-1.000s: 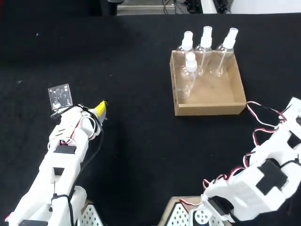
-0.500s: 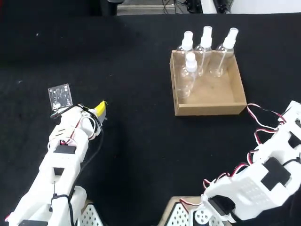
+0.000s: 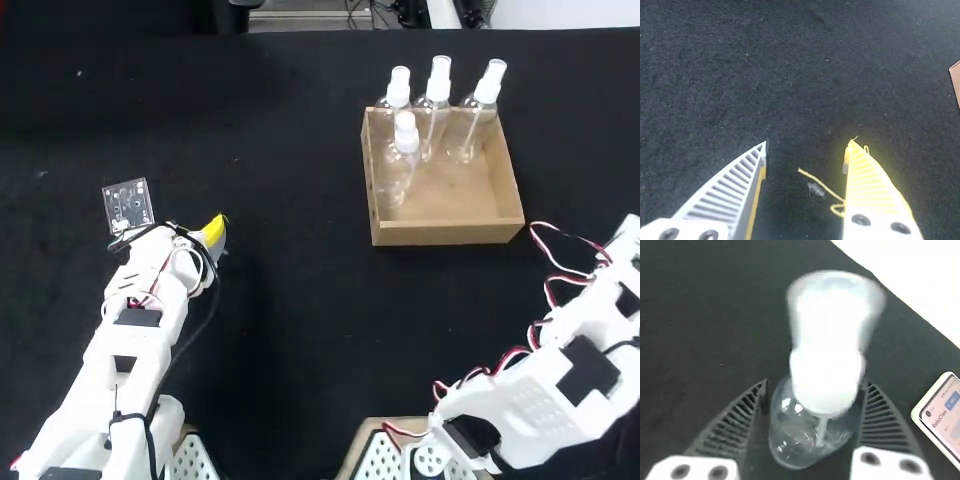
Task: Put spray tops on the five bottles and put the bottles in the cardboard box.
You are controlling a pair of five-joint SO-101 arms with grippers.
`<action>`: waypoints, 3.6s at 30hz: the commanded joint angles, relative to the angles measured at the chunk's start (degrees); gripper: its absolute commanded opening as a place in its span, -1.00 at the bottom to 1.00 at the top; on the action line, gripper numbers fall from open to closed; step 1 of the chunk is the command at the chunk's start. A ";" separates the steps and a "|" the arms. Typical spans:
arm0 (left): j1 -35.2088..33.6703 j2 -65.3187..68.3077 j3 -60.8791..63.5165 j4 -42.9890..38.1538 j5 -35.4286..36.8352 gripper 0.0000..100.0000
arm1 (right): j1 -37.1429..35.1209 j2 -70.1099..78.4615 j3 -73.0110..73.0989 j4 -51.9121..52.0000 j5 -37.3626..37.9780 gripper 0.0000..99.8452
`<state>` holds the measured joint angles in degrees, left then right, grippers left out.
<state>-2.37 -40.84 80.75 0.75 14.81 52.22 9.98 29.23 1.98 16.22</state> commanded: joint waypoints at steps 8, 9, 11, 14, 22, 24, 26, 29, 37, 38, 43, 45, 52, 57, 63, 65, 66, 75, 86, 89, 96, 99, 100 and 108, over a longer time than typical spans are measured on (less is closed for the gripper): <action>-0.13 -0.53 -0.31 -1.05 0.09 -0.52 | 1.23 -0.13 -0.75 -1.76 0.70 -0.58; -0.13 -0.53 -0.31 -1.05 0.09 -0.52 | 1.23 -0.13 -0.48 -1.85 0.70 -0.58; -0.13 -0.53 -0.31 -1.05 0.09 -0.52 | 1.23 -0.13 -0.13 -1.85 0.70 -0.58; -0.13 -0.53 -0.31 -1.05 0.09 -0.52 | 1.23 -0.04 -0.04 -1.85 0.70 -0.58; -0.13 -0.53 -0.31 -1.05 0.09 -0.52 | 2.02 -0.04 1.36 -1.85 0.70 -0.58; -0.13 -0.53 -0.31 -1.05 0.09 -0.52 | 2.20 -0.04 1.36 -1.85 0.70 -0.58; -0.13 -0.53 -0.31 -1.05 0.09 -0.52 | 2.29 -0.04 1.36 -2.11 0.70 -0.58; -0.13 -0.53 -0.31 -1.05 0.09 -0.52 | 2.46 -0.04 1.89 -4.75 0.70 -0.58; -0.13 -0.53 -0.31 -1.05 0.09 -0.52 | 3.08 2.24 1.19 -5.54 0.26 -0.98; -0.13 -0.53 -0.31 -1.05 0.09 -0.52 | 3.08 2.42 1.10 -5.45 0.26 -0.94; -0.13 -0.53 -0.31 -1.05 0.09 -0.52 | 2.90 -0.22 1.36 -2.90 0.18 -0.98; -0.13 -0.53 -0.31 -1.05 0.09 -0.52 | 2.64 -3.47 1.01 1.58 0.18 -0.98; -0.13 -0.53 -0.40 -1.14 0.09 -0.52 | -1.32 -22.99 1.01 19.87 -4.57 -0.98; -0.13 -0.53 -0.31 -1.05 0.09 -0.52 | -6.77 -33.19 1.54 25.67 -5.71 -0.98; -0.13 -0.53 -0.31 -0.97 0.09 -0.52 | -15.30 -39.25 1.45 27.25 -11.16 -0.98; -0.13 -0.53 -0.31 -0.88 0.09 -0.52 | -18.02 -39.69 1.71 27.25 -12.84 -0.98; -0.13 -0.53 -0.31 -0.88 0.09 -0.52 | -19.16 -39.69 2.15 27.25 -13.27 -0.98; -0.13 -0.53 -0.31 -0.88 0.09 -0.52 | -27.34 -39.69 7.25 25.49 -13.01 -0.98; -0.22 -0.53 -0.22 -0.79 0.09 -0.52 | -32.79 -39.69 24.75 1.14 -12.75 -0.98; -0.31 -0.53 -0.22 -0.79 0.09 -0.52 | -32.79 -39.69 26.33 0.53 -12.75 -0.98; -0.13 -0.53 0.48 -1.05 0.09 -0.52 | -32.79 -37.49 25.71 0.44 -12.84 -0.98; -0.13 -0.53 0.57 -1.05 0.09 -0.52 | -34.37 -33.19 24.31 -1.41 -12.75 -0.98; -0.13 -0.53 0.57 -1.05 0.09 -0.52 | -34.46 -31.60 23.96 -2.37 -12.75 -0.98; -0.13 -0.53 0.57 -1.05 0.09 -0.52 | -34.55 -23.25 22.46 -8.70 -12.75 -0.98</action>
<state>-2.37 -40.84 81.71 0.75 14.81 18.46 -13.93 55.96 -4.26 3.47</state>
